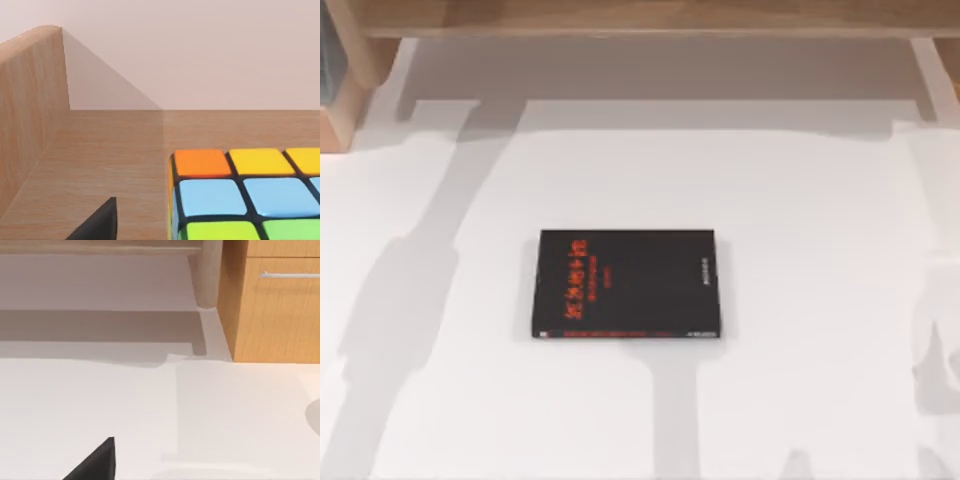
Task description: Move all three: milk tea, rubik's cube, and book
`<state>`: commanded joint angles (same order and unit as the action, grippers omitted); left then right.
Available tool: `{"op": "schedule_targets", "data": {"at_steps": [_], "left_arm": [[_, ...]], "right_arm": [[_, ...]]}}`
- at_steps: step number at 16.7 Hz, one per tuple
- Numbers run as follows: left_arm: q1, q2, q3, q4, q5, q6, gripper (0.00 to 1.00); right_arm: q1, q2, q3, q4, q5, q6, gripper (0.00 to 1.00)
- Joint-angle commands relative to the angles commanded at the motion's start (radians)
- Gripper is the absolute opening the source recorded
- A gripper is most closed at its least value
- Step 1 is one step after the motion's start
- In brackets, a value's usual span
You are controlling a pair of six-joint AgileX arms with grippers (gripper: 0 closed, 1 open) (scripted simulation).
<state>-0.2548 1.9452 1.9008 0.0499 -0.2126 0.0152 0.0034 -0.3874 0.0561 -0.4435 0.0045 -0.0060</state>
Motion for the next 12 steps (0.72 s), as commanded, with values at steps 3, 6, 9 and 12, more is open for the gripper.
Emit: {"op": "schedule_targets", "data": {"at_steps": [3, 6, 9, 12], "left_arm": [[-0.001, 0.0, 0.0, 0.0, 0.0, 0.0, 1.0], [0.022, -0.035, 0.007, 0.032, 0.007, 0.003, 1.0], [0.132, -0.093, -0.021, 0.148, 0.019, 0.006, 1.0], [0.296, -0.104, -0.106, 0.326, 0.1, 0.004, 1.0]], "right_arm": [[0.0, 0.0, 0.0, 0.0, 0.0, 0.0, 1.0], [0.0, 0.0, 0.0, 0.0, 0.0, 0.0, 1.0], [0.0, 0.0, 0.0, 0.0, 0.0, 0.0, 1.0], [0.0, 0.0, 0.0, 0.0, 0.0, 0.0, 1.0]]}}
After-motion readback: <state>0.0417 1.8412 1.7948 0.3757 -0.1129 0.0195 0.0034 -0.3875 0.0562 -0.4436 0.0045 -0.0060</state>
